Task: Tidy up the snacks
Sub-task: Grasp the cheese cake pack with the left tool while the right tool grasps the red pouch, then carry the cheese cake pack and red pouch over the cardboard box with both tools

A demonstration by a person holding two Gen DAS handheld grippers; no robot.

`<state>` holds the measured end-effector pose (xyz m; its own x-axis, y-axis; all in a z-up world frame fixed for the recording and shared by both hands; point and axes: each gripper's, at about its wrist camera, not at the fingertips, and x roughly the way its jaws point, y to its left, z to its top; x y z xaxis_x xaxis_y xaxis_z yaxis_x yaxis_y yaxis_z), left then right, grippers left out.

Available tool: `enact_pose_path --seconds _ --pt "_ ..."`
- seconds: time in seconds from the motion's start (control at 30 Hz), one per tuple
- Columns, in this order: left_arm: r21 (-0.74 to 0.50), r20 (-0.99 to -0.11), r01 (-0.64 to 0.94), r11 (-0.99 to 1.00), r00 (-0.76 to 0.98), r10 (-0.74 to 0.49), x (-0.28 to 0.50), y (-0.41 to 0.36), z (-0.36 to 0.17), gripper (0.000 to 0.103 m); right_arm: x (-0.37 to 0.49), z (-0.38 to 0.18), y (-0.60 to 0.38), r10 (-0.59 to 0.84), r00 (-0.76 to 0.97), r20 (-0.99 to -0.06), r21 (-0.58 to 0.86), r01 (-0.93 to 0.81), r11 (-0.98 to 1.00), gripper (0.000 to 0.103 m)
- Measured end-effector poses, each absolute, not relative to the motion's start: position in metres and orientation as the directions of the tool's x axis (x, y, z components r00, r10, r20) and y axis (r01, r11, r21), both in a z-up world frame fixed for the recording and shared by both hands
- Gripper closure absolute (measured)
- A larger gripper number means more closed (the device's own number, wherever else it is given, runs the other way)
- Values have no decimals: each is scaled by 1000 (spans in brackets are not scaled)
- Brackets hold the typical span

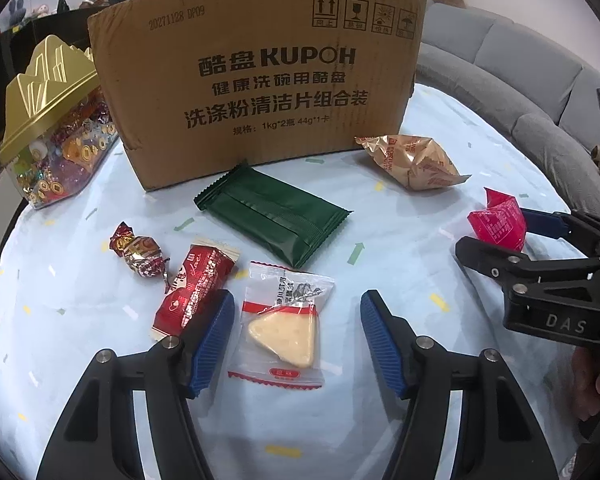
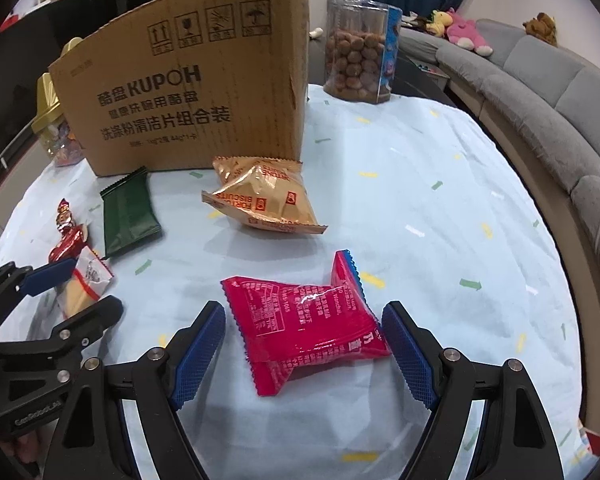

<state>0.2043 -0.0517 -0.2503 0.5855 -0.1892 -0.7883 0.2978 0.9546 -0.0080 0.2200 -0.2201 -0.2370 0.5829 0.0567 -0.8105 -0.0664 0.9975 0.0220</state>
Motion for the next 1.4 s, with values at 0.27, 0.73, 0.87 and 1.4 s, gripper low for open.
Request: enact_pose_path --seconds 0.27,0.73,0.87,1.4 --pt "-15 -787 318 948 581 -208 198 -57 -247 65 218 -237 -224 66 579 -813 37 -61 997 48" --pt "-21 -781 300 954 591 -203 193 -60 -231 67 213 -217 -224 77 609 -789 42 -72 996 52" --pt "-12 -773 281 960 607 -187 192 -58 -219 67 209 -208 -223 74 626 -777 35 -75 997 52" --pt "10 -730 208 978 670 -135 182 -49 -170 67 192 -163 -212 69 677 -732 22 -77 997 52"
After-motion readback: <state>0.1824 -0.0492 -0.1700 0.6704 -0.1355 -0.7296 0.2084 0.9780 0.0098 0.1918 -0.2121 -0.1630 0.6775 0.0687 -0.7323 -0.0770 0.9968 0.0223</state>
